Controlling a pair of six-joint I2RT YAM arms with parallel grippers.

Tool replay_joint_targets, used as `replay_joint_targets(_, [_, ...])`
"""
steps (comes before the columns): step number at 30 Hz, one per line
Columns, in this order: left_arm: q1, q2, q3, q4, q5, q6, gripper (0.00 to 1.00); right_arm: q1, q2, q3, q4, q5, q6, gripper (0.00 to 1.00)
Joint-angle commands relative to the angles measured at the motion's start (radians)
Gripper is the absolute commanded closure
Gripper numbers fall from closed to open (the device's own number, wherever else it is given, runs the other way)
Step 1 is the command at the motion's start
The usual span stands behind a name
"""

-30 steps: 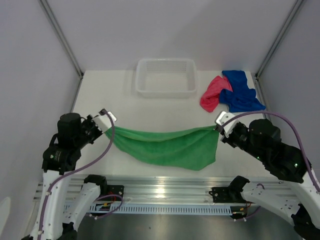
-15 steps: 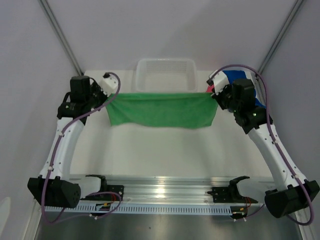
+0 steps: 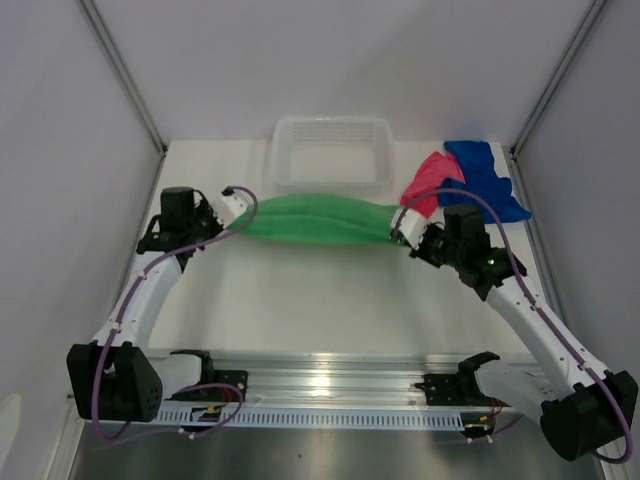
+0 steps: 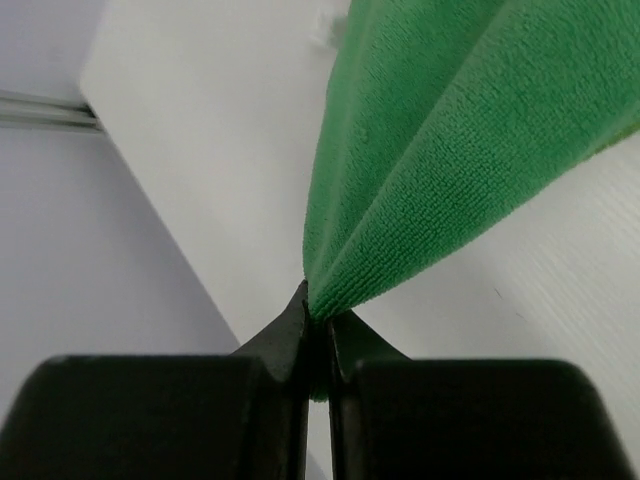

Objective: Roll the towels
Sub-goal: Flatten the towel

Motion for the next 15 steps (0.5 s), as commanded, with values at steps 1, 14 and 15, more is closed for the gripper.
replay_joint_targets(1, [0.008, -0.019, -0.164, 0.064, -0.013, 0.159, 0.93, 0.062, -0.023, -0.125, -0.134, -0.070, -0.115, 1.00])
replay_joint_targets(14, [-0.005, -0.097, -0.516, -0.123, -0.008, 0.356, 0.89, 0.209, 0.036, -0.214, -0.372, -0.019, -0.091, 1.00])
replay_joint_targets(15, [-0.005, -0.133, -0.529, -0.132, -0.013, 0.367, 0.89, 0.216, 0.045, -0.219, -0.387, -0.019, -0.074, 1.00])
